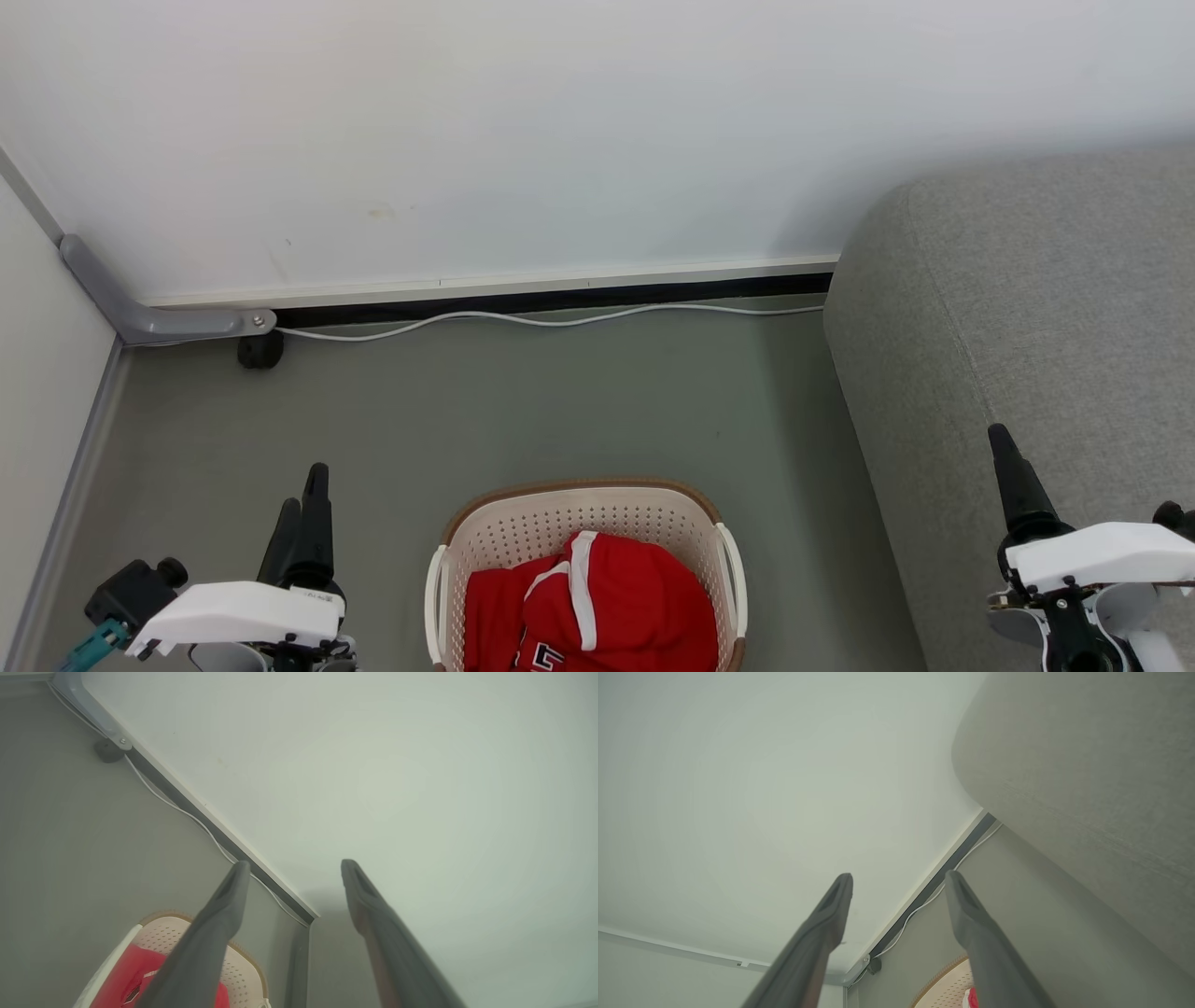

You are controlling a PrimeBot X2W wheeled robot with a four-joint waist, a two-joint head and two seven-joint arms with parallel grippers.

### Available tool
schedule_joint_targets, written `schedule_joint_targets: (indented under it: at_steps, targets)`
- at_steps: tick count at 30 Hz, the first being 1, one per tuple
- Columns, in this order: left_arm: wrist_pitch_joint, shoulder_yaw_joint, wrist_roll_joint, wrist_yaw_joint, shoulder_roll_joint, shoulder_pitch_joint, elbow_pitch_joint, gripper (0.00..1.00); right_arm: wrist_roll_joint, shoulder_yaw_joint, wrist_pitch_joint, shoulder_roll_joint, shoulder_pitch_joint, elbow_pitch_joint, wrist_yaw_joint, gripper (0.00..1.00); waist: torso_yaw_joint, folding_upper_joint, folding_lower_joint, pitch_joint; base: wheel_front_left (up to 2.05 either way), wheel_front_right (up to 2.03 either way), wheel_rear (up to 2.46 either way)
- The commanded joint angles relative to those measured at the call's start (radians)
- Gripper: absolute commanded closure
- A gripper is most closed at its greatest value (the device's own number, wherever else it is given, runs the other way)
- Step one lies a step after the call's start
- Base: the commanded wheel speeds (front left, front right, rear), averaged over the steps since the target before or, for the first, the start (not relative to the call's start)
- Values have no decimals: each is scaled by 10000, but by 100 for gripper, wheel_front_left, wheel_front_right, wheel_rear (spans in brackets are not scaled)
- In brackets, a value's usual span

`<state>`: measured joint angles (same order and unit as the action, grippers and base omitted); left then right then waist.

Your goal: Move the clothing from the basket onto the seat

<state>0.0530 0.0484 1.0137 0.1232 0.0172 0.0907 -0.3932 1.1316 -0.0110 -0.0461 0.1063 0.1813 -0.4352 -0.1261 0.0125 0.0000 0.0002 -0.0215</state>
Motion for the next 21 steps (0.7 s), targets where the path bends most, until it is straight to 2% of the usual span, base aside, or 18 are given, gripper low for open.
schedule_joint_targets:
  at_steps: [1, 21]
  targets:
    - [91, 114, -352, 44, 154, 609, 199, 0, -291, -151, -161, 209, 570, 175, -37, 0, 6, 0, -1, 0, 0, 0, 0]
    - [735, 86, -3881, 15, 261, 1233, 1, 0, -2943, -827, -805, 617, 1553, -446, -40, 0, 114, 0, -1, -81, 0, 0, 0]
